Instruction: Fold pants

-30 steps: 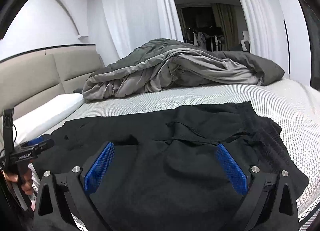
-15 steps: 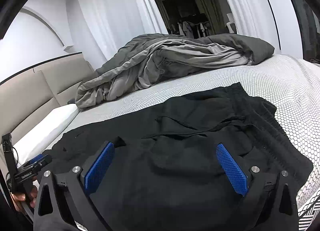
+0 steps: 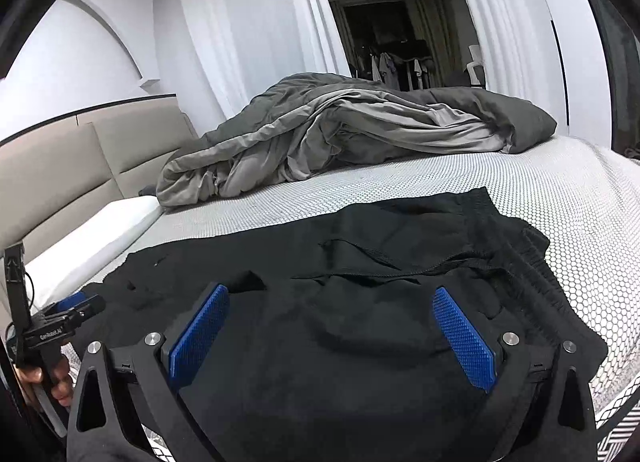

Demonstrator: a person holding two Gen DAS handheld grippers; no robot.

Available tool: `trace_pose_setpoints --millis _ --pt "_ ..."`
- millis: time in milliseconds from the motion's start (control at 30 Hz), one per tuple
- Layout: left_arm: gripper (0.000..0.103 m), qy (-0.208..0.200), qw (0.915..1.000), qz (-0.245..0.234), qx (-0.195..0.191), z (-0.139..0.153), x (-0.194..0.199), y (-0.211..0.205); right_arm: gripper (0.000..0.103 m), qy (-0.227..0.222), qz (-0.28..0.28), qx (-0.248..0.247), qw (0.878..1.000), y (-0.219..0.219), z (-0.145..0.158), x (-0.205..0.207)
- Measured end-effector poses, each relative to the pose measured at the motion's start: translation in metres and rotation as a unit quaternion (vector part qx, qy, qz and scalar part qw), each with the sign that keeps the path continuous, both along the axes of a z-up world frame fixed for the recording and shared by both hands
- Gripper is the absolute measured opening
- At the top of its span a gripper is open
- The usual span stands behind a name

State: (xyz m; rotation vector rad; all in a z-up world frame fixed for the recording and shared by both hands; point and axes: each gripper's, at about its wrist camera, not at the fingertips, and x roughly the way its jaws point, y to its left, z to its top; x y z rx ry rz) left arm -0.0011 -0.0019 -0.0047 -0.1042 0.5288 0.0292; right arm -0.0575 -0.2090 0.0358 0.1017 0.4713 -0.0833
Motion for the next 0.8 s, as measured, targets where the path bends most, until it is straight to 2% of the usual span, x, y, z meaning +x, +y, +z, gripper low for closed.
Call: trace_pose_setpoints --millis 567,800 --pt "0.102 0.001 1.0 0.0 0.001 0.002 -0.003 0.0 0.103 0.014 0.036 -0.02 0.999 0.019 0.006 0.0" --pt "0.102 -0.009 0.9998 0.006 -0.016 0.005 -0.013 0.01 0.103 0.028 0.051 -0.026 0.998 0.014 -0.002 -0.002"
